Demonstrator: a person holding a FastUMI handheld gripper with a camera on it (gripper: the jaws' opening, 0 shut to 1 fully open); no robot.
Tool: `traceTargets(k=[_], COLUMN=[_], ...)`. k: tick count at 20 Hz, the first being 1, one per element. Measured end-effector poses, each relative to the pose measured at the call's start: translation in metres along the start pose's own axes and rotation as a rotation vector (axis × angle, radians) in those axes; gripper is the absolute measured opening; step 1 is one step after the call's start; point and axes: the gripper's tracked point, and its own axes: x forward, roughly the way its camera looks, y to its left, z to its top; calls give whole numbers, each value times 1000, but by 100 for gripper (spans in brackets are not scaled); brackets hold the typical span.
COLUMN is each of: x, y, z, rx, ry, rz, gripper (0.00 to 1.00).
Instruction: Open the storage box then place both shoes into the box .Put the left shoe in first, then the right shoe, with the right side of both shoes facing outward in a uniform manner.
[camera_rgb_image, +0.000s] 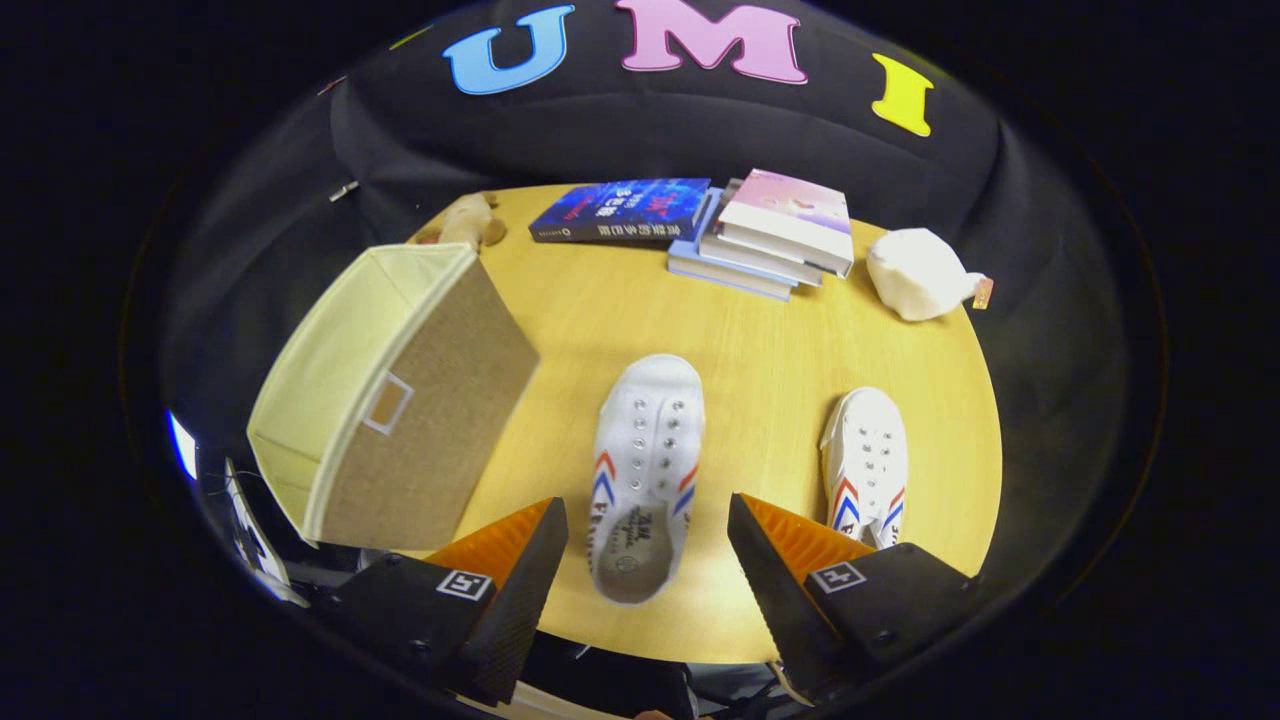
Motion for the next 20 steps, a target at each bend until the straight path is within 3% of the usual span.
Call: traceTargets(k=[6,12,16,19,20], x=[40,68,81,81,81], y=[-21,-30,-16,-5,-2], z=[-28,-25,-24,-25,-25], rx=[-14,-9,6,17,21], ry=[102,98,137,153,156], rz=[-14,-3,81,141,154], gripper=[99,97,85,49,43])
